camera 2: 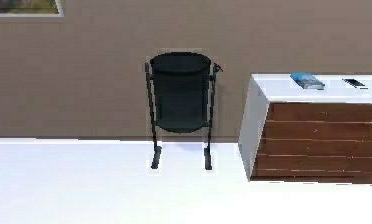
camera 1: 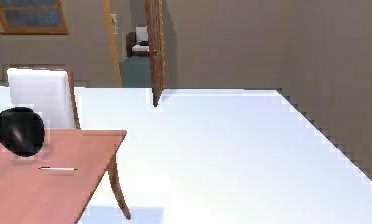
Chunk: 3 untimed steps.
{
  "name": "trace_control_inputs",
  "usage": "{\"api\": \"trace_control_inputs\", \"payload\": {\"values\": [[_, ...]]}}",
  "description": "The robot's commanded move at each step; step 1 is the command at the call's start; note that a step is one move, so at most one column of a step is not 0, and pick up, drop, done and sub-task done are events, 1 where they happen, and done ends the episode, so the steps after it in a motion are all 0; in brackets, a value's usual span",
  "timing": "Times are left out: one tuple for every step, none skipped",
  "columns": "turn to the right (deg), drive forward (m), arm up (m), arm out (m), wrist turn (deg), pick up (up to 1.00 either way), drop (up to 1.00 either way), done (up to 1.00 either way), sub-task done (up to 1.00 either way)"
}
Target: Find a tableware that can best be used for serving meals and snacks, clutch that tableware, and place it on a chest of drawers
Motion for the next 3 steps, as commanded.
{"api": "trace_control_inputs", "payload": {"values": [[45.0,0.0,0.0,0.0,0.0,0.0,0.0,0.0,0.0],[45.0,0.0,0.0,0.0,0.0,0.0,0.0,0.0,0.0],[0.0,0.05,0.0,0.0,0.0,0.0,0.0,0.0,0.0]]}}
